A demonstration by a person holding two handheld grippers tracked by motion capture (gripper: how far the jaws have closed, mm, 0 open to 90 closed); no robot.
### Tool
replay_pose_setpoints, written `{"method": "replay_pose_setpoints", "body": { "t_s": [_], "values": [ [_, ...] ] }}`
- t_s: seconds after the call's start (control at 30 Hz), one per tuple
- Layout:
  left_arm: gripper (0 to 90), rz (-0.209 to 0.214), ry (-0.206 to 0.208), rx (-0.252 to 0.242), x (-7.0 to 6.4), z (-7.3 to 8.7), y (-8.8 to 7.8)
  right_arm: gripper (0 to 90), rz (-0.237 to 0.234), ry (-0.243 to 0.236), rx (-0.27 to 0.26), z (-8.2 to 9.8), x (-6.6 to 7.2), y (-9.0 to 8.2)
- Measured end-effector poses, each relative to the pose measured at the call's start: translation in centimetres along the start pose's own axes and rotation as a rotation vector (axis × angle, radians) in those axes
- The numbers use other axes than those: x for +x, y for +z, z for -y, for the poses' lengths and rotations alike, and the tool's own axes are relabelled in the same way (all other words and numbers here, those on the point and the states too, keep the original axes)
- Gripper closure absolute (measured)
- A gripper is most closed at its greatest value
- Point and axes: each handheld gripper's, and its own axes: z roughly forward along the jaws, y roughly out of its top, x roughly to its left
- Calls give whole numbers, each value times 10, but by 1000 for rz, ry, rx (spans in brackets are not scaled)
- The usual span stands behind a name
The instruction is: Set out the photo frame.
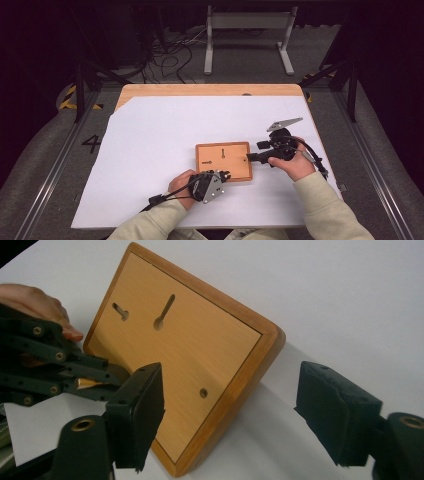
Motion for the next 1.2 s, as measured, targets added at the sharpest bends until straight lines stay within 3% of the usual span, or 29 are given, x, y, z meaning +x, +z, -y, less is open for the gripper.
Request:
{"method": "replay_pose_setpoints", "body": {
  "t_s": [0.13, 0.3, 0.67, 1.03, 1.2],
  "values": [
    [844, 1, 2, -1, 0, 0, 0, 190, -39, 58, 42, -7, -5, 15],
    [844, -2, 8, 1, -1, 0, -1, 161, -73, 97, 89, -10, -14, 31],
    [844, 2, 2, -3, -2, 0, -1, 161, -127, 116, 141, -12, -16, 56],
    [844, 9, 6, -4, -2, 1, -2, 222, -198, 130, 148, -12, -19, 67],
    [843, 10, 1, -2, -2, 0, -2, 310, -256, 133, 169, -13, -17, 70]
  ]
}}
